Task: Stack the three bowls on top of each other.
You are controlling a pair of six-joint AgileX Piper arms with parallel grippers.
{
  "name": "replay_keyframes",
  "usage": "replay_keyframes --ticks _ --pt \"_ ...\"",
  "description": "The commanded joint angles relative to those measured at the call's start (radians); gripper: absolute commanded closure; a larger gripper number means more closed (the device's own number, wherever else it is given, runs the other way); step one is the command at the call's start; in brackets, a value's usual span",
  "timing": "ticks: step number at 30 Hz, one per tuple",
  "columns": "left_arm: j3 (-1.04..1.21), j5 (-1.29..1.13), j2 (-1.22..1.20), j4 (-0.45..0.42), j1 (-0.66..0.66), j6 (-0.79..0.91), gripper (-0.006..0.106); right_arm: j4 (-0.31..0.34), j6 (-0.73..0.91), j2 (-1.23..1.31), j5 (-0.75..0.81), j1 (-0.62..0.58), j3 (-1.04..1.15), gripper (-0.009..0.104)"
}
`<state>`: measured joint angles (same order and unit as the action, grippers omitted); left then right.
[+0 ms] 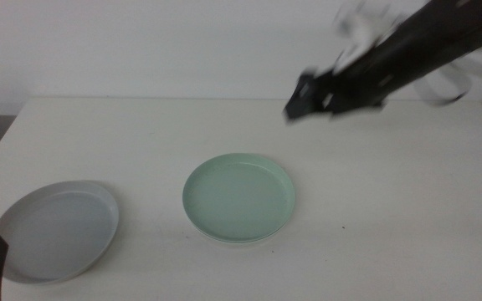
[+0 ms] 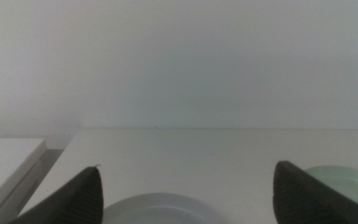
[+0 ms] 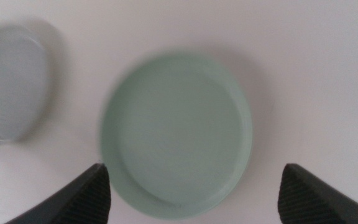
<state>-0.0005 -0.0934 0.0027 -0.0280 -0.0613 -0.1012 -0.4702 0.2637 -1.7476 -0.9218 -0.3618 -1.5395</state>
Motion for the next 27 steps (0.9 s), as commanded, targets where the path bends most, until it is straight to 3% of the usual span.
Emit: replay_keyframes --ticks 1,15,27 --pt "0.000 0.008 -0.003 -0.001 0.002 -0.004 0.007 0.005 0.066 0.151 -0.024 0.024 0.016 0.002" --pt "0.000 0.008 -0.003 -0.001 0.002 -0.004 0.007 0.041 0.156 0.860 0.012 0.033 0.456 0.002" --pt "0.000 0.008 -0.003 -0.001 0.002 -0.004 0.007 0.057 0.156 0.953 0.051 0.033 0.519 0.002"
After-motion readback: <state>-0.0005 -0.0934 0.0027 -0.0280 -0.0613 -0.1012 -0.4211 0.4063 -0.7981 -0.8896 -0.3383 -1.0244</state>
